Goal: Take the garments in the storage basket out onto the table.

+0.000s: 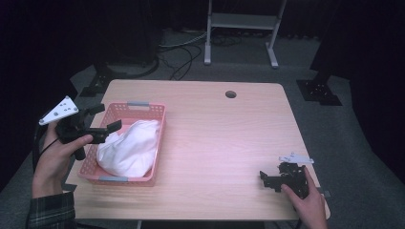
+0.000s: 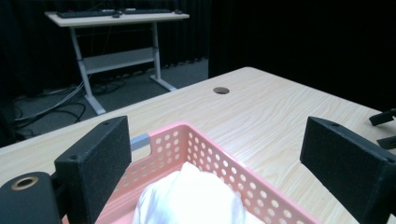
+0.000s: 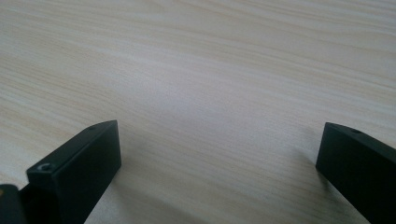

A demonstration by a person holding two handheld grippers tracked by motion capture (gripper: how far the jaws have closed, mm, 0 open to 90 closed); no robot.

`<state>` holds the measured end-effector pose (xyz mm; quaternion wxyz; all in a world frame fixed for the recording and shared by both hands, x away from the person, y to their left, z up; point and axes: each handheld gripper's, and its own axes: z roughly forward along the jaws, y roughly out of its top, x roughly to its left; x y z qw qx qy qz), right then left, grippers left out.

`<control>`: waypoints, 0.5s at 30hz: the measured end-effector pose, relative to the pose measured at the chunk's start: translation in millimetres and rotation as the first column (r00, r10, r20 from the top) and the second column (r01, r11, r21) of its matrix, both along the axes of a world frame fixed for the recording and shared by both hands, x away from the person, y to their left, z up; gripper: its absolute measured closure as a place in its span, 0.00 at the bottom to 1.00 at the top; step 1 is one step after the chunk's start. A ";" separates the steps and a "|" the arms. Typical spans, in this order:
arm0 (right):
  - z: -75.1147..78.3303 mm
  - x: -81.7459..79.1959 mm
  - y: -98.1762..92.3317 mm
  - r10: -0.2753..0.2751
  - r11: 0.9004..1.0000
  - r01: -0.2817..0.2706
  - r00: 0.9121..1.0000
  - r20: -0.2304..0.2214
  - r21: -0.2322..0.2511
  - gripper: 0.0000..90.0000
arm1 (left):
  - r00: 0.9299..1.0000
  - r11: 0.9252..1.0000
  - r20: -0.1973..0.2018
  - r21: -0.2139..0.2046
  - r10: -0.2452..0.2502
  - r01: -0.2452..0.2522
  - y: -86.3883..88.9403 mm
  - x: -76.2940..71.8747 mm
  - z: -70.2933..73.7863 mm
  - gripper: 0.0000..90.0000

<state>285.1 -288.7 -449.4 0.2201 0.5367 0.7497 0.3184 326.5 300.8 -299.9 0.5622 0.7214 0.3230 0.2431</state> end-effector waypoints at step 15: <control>0.0 0.0 0.0 0.000 1.000 0.000 1.000 0.000 0.000 0.00 | 0.999 0.999 -0.052 0.049 0.012 -0.009 -5.1 5.0 -6.6 0.09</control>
